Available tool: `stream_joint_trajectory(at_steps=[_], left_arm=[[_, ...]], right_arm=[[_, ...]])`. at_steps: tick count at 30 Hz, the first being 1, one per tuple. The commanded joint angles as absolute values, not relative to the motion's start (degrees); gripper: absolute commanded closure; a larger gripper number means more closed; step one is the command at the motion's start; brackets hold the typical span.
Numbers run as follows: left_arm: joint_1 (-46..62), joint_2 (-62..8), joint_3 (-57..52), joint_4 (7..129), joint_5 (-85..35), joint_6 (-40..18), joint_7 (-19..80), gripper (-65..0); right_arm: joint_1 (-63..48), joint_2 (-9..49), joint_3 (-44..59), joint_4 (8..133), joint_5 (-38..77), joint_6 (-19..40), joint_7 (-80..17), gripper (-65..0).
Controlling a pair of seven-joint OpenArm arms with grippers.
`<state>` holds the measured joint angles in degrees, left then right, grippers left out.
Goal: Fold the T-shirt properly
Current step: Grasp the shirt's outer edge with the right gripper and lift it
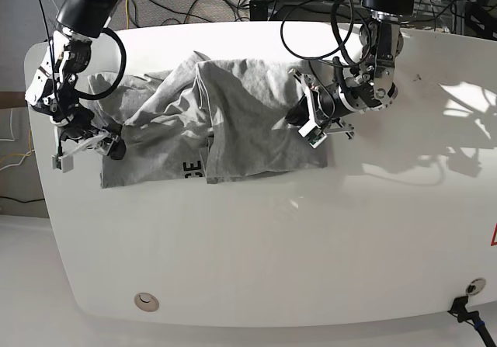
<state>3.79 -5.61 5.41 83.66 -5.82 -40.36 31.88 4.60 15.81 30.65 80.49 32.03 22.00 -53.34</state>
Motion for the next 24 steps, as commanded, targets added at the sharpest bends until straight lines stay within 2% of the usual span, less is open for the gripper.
stream_joint_trajectory(at_steps=[1, 6, 9, 17, 24], left_arm=[[3.8, -6.0, 5.4, 83.8, -3.6, -40.0, 34.7, 0.0], [3.8, -6.0, 5.4, 83.8, -3.6, -40.0, 34.7, 0.0], [3.7, -6.0, 5.4, 83.8, -3.6, -40.0, 34.7, 0.0], [3.7, -6.0, 5.4, 83.9, -3.6, -40.0, 34.8, 0.0], [3.6, -6.0, 5.5, 83.8, -3.6, -40.0, 34.8, 0.0]], right_arm=[[6.6, 18.0, 31.8, 78.6, 33.4, 22.4, -52.4, -53.2], [7.1, 20.4, 32.0, 73.5, 33.4, 22.8, -52.3, -53.2], [6.7, 20.4, 32.1, 70.7, 33.4, 26.2, -52.3, -53.1], [3.7, 15.1, 31.7, 70.5, 33.4, 29.0, -52.8, -52.8], [3.6, 10.9, 31.7, 70.5, 33.4, 30.8, -58.1, -52.7]])
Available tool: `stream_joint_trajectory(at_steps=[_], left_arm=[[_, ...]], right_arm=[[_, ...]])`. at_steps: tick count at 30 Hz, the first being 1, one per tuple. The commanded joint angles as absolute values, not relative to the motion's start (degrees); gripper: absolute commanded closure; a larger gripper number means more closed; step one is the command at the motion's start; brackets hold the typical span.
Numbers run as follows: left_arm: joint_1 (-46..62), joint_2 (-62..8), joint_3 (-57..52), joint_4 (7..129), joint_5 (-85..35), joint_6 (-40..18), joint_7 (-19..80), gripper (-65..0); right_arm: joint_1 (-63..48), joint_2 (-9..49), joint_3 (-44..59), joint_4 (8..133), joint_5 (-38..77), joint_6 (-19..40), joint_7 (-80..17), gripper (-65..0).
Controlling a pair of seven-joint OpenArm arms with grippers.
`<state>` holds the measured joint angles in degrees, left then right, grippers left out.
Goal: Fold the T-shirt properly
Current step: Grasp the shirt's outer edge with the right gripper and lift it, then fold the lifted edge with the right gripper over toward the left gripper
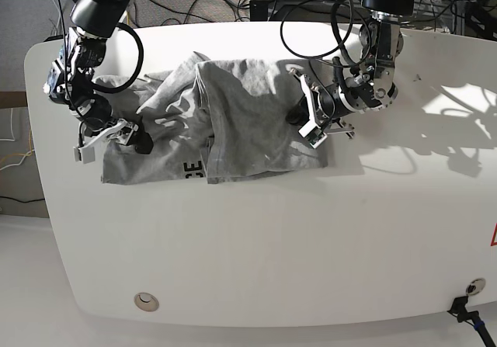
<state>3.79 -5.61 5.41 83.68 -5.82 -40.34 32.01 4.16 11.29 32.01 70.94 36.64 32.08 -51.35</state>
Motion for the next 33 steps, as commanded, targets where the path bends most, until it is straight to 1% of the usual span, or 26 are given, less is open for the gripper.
stream_joint_trajectory(at_steps=[1, 3, 4, 5, 6, 7, 10, 11, 14, 18, 20, 27, 33], left_arm=[[3.6, -6.0, 5.5, 83.8, -3.6, -40.0, 34.8, 0.0], [3.6, -6.0, 5.5, 83.8, -3.6, -40.0, 34.8, 0.0], [3.6, -6.0, 5.5, 83.8, -3.6, -40.0, 34.8, 0.0], [3.6, -6.0, 5.5, 83.8, -3.6, -40.0, 34.8, 0.0], [3.6, -6.0, 5.5, 83.8, -3.6, -40.0, 34.8, 0.0], [3.5, -6.0, 5.5, 83.8, -3.6, -40.0, 34.8, 0.0], [3.5, -6.0, 5.6, 83.8, -3.6, -40.0, 34.8, 0.0], [3.5, -6.0, 5.6, 83.7, -3.6, -40.0, 34.8, 0.0], [3.5, -6.0, 5.7, 83.7, -3.6, -40.0, 34.8, 0.0], [3.4, -6.0, 5.7, 82.9, -3.6, -40.0, 34.9, 0.0], [3.3, -5.9, 5.7, 81.9, -3.6, -40.0, 34.9, 0.0], [3.3, -5.6, 5.8, 81.8, -3.6, -40.0, 34.9, 0.0], [3.3, -3.7, 5.8, 81.8, -3.6, -40.0, 35.0, 0.0]], right_arm=[[3.6, 10.9, 31.7, 70.6, 33.4, 30.8, -58.7, -52.7], [3.0, 10.9, 31.7, 71.3, 33.4, 30.8, -59.3, -52.3], [2.5, 10.9, 31.7, 71.3, 33.4, 30.8, -59.3, -50.2], [2.4, 10.9, 31.7, 71.3, 33.4, 30.8, -59.3, -45.4], [2.2, 10.9, 31.7, 71.3, 33.4, 30.8, -59.3, -38.2], [2.2, 10.9, 31.7, 71.3, 33.4, 30.8, -59.3, -29.7], [2.2, 11.1, 31.7, 71.3, 33.1, 30.8, -59.3, -2.1], [2.2, 11.2, 31.6, 71.3, 33.2, 30.9, -59.3, 0.0], [2.2, 11.5, 29.8, 72.6, 33.4, 30.9, -59.3, 0.0], [-0.1, 11.0, 29.2, 83.9, 33.0, 30.4, -59.6, 0.0], [-0.6, 10.9, 29.0, 89.1, 33.0, 29.9, -61.5, 0.0], [-4.0, 11.0, 20.4, 104.0, 32.9, 24.1, -62.5, 0.0], [-4.3, 11.0, 10.9, 111.0, 32.9, 18.7, -62.7, 0.0]])
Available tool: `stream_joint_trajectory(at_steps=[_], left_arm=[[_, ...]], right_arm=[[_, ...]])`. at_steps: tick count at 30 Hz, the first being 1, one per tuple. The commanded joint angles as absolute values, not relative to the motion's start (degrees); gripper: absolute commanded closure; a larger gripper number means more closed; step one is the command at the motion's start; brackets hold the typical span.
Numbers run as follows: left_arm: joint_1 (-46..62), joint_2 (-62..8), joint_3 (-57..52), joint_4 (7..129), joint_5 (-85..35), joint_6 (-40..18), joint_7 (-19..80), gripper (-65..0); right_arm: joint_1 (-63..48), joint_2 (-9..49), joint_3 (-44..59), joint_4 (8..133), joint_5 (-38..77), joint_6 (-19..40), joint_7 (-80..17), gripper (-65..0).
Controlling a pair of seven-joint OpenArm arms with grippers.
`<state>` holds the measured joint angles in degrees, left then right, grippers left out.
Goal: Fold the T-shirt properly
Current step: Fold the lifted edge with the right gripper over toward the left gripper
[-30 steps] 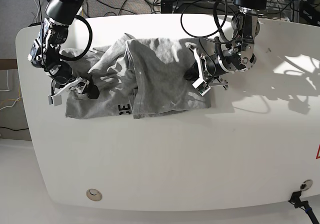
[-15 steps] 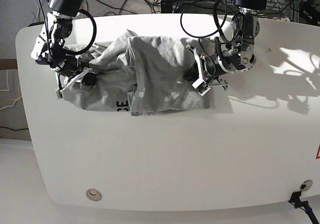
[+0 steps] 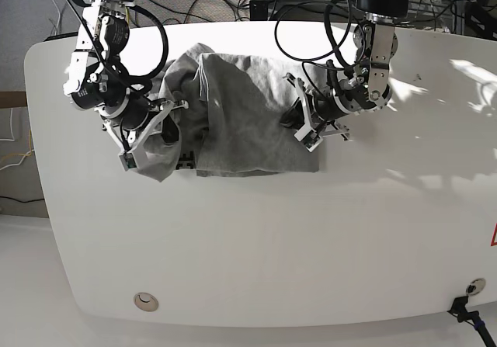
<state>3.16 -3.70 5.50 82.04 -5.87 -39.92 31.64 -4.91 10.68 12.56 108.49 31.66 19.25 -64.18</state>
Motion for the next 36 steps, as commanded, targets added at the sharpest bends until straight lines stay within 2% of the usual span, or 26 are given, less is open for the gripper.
stream_joint_trajectory(at_steps=[1, 6, 15, 26, 36], left_arm=[[3.3, -3.6, 5.8, 81.8, -3.6, -40.0, 35.0, 0.0], [3.3, -3.0, 5.8, 81.8, -3.6, -40.0, 35.0, 0.0], [3.3, -1.0, 5.8, 82.1, -3.8, -40.0, 35.0, 0.0], [3.0, -2.9, 3.0, 94.0, -3.9, -40.0, 39.9, 0.0], [5.8, -5.2, 2.4, 91.5, -3.9, -40.0, 39.9, 0.0]], right_arm=[[-4.5, 10.9, 9.1, 111.7, 32.9, 17.5, -62.7, 0.0], [-3.8, 9.0, 0.0, 112.0, 33.2, 13.2, -62.4, 0.0], [-2.0, 1.6, -3.8, 111.9, 32.8, 13.0, -62.4, 0.0], [-1.0, 2.6, -3.6, 111.6, 31.2, 12.9, -62.4, 0.0], [-0.7, 2.4, -3.8, 111.7, 30.4, 13.0, -62.4, 0.0]])
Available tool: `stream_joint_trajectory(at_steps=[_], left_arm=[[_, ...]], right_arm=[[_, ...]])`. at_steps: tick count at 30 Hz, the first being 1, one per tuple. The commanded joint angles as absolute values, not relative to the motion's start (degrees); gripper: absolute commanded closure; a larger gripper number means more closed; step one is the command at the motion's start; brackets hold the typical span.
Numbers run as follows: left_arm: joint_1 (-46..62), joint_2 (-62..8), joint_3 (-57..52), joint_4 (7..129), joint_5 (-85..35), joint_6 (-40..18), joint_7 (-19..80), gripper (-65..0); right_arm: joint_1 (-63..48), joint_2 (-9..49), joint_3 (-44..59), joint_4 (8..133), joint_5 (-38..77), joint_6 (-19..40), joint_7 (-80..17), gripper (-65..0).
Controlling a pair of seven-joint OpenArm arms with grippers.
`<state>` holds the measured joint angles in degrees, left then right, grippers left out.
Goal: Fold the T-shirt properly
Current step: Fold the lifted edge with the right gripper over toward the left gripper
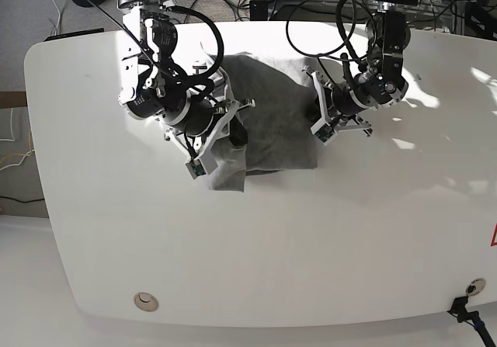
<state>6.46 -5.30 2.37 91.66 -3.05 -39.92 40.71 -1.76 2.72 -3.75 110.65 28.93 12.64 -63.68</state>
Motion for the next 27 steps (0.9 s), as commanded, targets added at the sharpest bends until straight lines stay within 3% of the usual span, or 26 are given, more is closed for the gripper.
stream_joint_trajectory(at_steps=[1, 13, 22, 23, 27], left_arm=[[5.8, -5.2, 2.4, 90.7, -3.9, -40.0, 39.9, 0.0], [5.8, -5.1, 2.4, 88.7, -4.0, -40.0, 39.9, 0.0], [5.8, -5.1, 2.3, 91.9, -4.0, -40.0, 39.9, 0.0], [5.8, -5.1, 2.3, 91.9, -4.0, -40.0, 39.9, 0.0], [5.8, -5.2, 2.1, 93.4, -4.0, -40.0, 39.9, 0.0]], right_arm=[[-0.7, 2.3, -3.9, 111.8, 30.5, 13.0, -62.4, 0.0], [0.0, -4.6, -13.6, 111.4, 29.9, 13.0, -62.4, 0.0], [1.5, -4.8, -15.3, 106.1, 29.9, 13.0, -62.4, 0.0], [1.8, -4.8, -15.3, 105.3, 29.9, 13.0, -62.4, -2.6], [3.0, -5.1, -15.4, 104.9, 29.9, 13.0, -62.4, -24.3]])
